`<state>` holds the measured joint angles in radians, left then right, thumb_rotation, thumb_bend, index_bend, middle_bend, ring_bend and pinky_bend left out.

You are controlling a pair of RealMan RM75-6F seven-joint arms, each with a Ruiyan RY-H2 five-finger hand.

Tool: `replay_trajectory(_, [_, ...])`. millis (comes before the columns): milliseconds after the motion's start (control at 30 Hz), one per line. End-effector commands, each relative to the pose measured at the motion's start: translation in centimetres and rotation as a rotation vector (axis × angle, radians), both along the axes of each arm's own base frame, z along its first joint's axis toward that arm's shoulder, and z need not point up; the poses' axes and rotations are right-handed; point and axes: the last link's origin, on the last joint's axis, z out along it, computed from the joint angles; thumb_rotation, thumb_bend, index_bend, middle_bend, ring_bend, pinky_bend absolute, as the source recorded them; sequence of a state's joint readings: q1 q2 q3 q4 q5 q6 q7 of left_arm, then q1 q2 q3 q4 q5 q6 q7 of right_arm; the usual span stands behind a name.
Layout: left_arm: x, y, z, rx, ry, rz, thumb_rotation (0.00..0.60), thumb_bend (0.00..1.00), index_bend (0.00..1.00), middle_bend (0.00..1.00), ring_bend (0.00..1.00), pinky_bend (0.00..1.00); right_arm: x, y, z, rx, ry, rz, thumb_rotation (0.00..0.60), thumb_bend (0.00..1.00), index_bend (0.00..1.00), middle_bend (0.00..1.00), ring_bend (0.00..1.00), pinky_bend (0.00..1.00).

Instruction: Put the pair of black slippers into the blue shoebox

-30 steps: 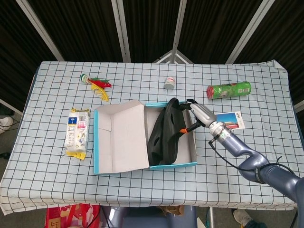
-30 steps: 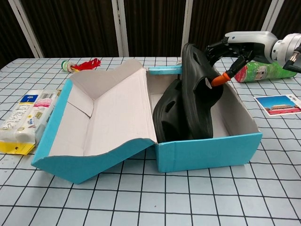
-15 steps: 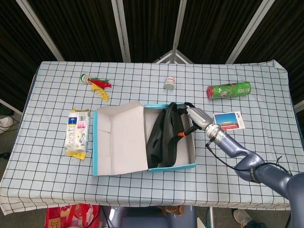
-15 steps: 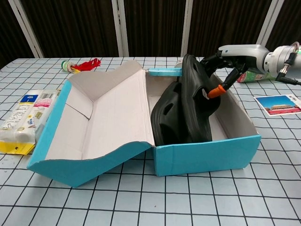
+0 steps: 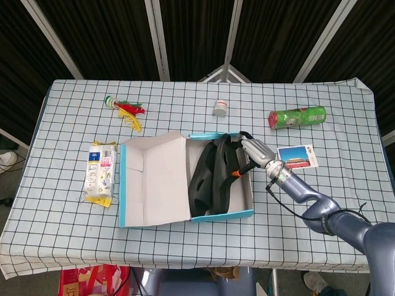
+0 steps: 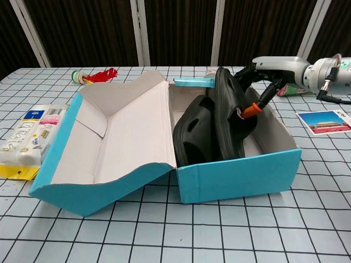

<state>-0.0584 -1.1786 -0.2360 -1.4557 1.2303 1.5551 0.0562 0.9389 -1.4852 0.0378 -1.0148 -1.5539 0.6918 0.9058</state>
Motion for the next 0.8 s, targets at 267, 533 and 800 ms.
replay_trajectory(267, [0.0,0.1,-0.1,-0.004,0.002,0.001,0.600,0.25,0.10,0.00,0.02,0.10,0.1,0.1,0.0,0.000,0.010,0.018,0.600,0.59,0.64,0.51,0.32,0.00])
replay_trajectory(533, [0.0,0.1,-0.1,-0.004,0.001,0.000,0.600,0.25,0.10,0.00,0.02,0.10,0.6,0.2,0.3,-0.007,-0.004,0.032,0.600,0.59,0.64,0.51,0.34,0.00])
replay_trajectory(800, [0.0,0.1,-0.2,-0.007,-0.001,0.000,0.600,0.25,0.10,0.00,0.02,0.10,1.2,0.3,0.6,-0.024,-0.020,0.051,0.600,0.60,0.65,0.51,0.35,0.00])
